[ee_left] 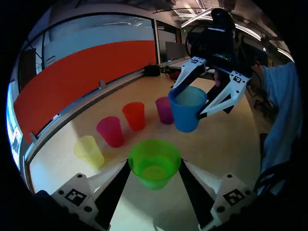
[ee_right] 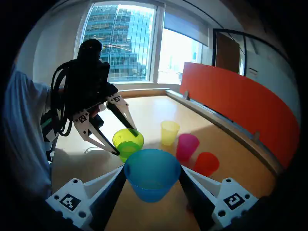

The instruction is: Pour water

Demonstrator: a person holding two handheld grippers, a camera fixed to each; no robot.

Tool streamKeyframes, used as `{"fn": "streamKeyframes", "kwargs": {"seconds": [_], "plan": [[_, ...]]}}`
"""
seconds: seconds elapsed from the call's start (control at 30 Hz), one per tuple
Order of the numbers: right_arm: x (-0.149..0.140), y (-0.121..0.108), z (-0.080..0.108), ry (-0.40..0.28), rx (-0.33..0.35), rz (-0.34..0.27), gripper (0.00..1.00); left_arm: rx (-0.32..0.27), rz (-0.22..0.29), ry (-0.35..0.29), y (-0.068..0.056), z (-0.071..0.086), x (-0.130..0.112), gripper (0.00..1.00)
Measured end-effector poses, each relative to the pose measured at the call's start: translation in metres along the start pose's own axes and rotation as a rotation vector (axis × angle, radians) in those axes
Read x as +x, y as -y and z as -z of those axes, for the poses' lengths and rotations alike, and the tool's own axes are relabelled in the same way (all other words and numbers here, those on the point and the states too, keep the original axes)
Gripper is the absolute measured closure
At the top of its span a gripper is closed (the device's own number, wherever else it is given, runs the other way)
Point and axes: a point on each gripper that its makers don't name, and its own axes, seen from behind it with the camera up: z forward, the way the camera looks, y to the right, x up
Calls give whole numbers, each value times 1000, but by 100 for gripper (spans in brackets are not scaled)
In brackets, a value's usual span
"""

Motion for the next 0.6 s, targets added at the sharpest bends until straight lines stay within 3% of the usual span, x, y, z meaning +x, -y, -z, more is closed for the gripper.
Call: {"fn": "streamKeyframes", "kwargs": {"seconds": [0.6], "plan": [[-35,2,-22,71,9,2,6,-30,51,34,-2,-21,-27,13]]}}
